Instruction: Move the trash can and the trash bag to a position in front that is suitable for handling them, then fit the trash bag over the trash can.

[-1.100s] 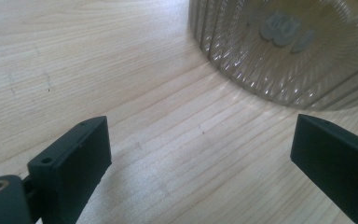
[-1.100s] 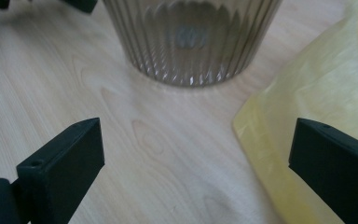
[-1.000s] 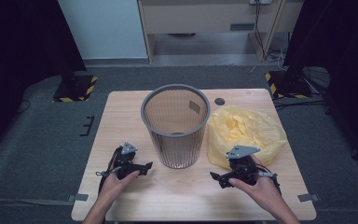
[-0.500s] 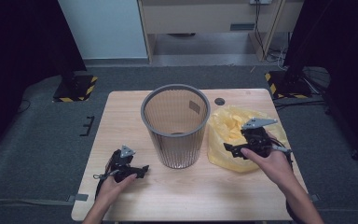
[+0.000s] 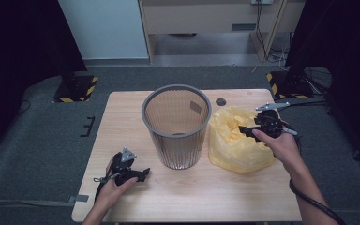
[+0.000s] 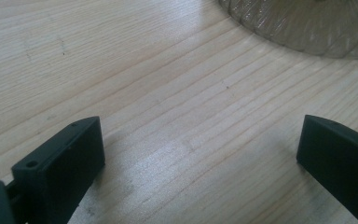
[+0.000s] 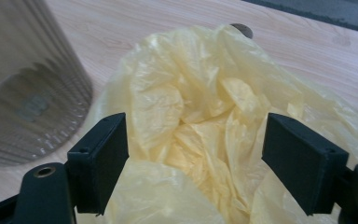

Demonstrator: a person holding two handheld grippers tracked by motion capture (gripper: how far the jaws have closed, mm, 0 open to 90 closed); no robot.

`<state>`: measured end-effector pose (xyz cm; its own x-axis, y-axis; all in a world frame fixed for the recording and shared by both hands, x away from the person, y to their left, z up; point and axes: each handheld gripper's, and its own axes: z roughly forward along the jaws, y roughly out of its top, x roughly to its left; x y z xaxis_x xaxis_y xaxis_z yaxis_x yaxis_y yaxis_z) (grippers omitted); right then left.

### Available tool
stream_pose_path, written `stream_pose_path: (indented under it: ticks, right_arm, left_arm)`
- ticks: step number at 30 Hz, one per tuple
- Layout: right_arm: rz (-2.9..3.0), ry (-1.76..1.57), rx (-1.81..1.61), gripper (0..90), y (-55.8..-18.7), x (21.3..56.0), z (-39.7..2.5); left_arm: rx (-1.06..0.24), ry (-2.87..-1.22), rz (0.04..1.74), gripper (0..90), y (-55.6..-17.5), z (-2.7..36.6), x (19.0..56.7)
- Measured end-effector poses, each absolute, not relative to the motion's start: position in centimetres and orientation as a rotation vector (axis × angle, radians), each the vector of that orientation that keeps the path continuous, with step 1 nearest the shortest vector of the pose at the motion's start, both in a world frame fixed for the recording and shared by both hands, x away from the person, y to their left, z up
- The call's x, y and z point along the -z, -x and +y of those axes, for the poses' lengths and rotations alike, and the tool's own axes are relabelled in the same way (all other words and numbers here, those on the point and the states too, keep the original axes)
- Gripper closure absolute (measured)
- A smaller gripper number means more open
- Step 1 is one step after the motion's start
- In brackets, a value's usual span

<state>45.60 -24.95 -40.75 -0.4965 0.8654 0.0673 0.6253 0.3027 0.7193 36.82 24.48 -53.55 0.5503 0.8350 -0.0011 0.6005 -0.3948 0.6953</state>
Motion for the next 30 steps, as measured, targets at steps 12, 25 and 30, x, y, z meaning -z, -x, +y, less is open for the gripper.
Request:
stream_pose_path:
  ticks: [12, 25, 30]
  right_arm:
    - [2.258, -1.411, -0.907, 24.6, -48.2, 43.6, -24.8]
    - [2.272, -1.514, -0.821, 9.4, -50.5, 49.9, -24.3]
    - [2.273, -1.531, -0.826, 6.5, -50.7, 51.5, -24.2]
  left_arm:
    - [-0.464, -2.134, 1.150, 0.0, -36.8, 24.5, 53.6]
    - [-0.465, -2.134, 1.151, 0.0, -36.8, 24.5, 53.6]
    - [-0.464, -2.134, 1.154, 0.0, -36.8, 24.5, 53.5]
